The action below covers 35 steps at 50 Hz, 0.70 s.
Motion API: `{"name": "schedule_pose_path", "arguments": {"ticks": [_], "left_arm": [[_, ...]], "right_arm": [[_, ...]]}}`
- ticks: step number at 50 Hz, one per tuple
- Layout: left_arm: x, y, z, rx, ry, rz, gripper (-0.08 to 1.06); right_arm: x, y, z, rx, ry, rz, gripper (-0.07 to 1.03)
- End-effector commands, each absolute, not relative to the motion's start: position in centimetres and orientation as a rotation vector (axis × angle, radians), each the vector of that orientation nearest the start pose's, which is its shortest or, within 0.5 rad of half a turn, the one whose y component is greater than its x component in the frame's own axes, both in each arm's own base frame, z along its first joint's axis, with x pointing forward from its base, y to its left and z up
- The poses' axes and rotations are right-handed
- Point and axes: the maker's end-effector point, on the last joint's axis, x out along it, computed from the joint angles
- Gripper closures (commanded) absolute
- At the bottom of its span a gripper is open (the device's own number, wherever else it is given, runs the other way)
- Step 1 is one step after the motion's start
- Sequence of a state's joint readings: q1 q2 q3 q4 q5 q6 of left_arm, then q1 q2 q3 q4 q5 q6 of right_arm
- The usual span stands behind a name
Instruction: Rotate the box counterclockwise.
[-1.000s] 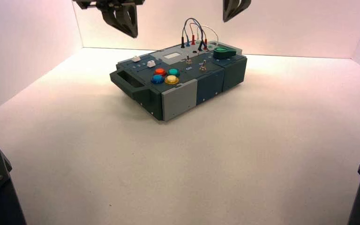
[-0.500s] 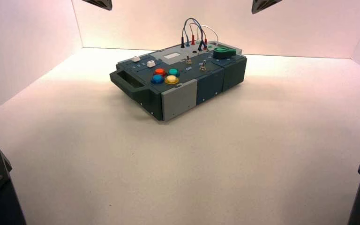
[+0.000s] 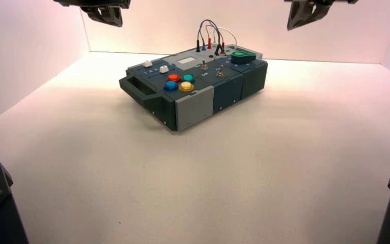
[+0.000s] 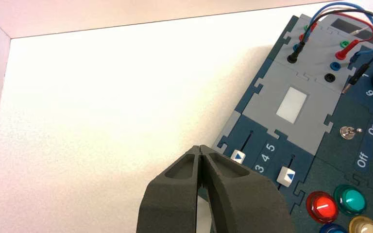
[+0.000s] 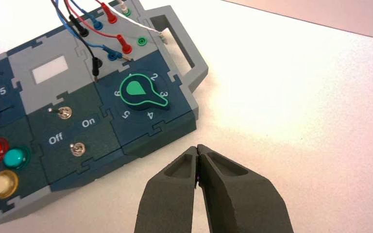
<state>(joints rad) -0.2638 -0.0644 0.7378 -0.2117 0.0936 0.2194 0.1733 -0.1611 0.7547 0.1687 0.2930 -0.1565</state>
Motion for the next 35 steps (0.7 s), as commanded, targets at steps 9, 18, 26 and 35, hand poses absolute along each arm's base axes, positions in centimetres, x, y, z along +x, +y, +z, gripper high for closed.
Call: {"name": "schedule_pose_path", "arguments": {"ticks": [9, 18, 26, 35], "left_arm": [[39.5, -10.5, 11.9, 0.105, 0.697, -0.253, 1.01], [39.6, -10.4, 11.8, 0.101, 0.689, -0.247, 1.00], [39.6, -10.4, 11.5, 0.101, 0.690, -0.245, 1.01], [39.7, -10.4, 11.5, 0.092, 0.687, -0.241, 1.01]], "right_arm": [[37.1, 7.0, 11.8, -0.049, 0.864, 0.189, 0.98], [37.2, 7.0, 10.7, -0.044, 0.882, 0.183, 0.98], [37.4, 7.0, 10.2, -0.045, 0.892, 0.182, 0.98], [37.4, 7.0, 10.1, -0.042, 0.893, 0.182, 0.98]]}}
